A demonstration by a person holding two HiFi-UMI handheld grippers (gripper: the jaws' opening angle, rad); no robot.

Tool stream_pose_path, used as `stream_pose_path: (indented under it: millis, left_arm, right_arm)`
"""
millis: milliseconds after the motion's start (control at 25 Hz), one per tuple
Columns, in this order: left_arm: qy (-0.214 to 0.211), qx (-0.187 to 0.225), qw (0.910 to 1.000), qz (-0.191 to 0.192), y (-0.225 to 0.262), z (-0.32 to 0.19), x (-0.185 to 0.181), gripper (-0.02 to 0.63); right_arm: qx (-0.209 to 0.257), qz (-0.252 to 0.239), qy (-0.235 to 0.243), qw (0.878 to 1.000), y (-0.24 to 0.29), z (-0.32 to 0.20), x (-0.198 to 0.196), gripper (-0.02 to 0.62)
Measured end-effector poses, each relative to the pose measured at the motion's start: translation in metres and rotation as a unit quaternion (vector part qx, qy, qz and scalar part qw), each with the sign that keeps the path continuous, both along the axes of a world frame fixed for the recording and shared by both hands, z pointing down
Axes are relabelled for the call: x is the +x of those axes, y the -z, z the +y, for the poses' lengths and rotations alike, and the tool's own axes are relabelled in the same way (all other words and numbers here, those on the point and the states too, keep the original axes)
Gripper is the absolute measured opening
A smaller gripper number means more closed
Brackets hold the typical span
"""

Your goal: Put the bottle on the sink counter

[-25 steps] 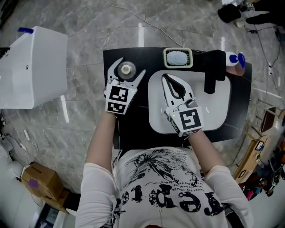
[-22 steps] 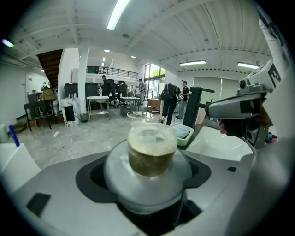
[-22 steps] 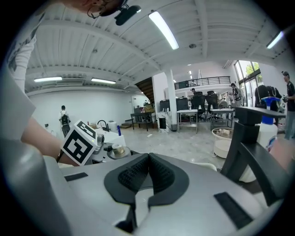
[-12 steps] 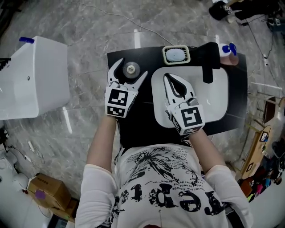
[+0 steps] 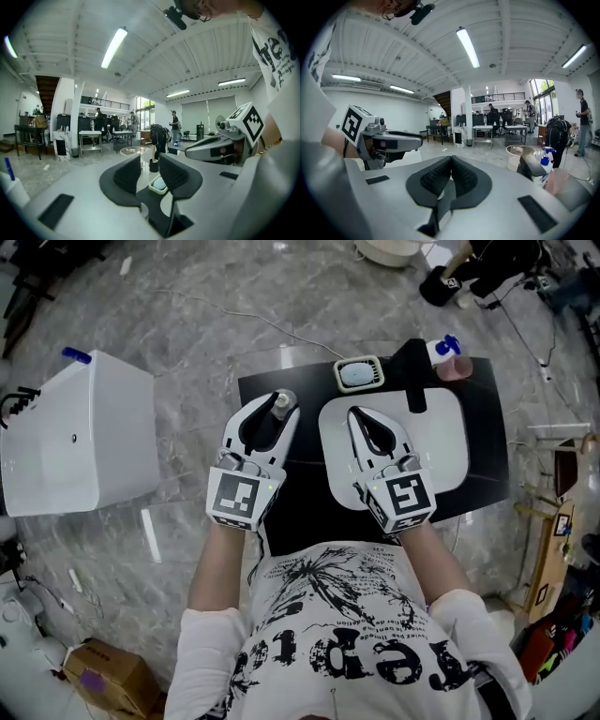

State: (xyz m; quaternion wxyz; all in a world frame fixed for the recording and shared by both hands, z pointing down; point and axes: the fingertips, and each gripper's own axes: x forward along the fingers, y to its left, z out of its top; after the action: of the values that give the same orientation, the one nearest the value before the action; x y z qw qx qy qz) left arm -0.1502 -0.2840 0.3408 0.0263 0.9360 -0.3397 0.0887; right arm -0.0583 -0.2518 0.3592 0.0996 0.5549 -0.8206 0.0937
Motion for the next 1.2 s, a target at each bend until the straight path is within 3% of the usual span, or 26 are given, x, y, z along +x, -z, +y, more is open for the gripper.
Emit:
stream_pose_path:
  millis: [240, 640, 1200]
  left_arm:
    - [0.0, 0.016, 0.9997, 0.016, 0.046, 0.048, -0.018, 0.025]
    - [0.011, 0.046, 0.9984, 0.032, 0.095, 0.098, -0.027, 0.014]
    - [0.022, 0.037, 0.9985, 0.033, 0.092, 0.104, -0.02, 0.014]
  right_arm:
    - [0.033, -0.006, 0.014, 0.999, 0.049, 0.032, -0.006, 0.015]
    - [0.054, -0.008, 0.024, 0.998, 0.093, 0.072, -0.013, 0.015]
    - [0.066, 0.001, 0.058, 0.996, 0.095, 0.081, -0.007, 0.014]
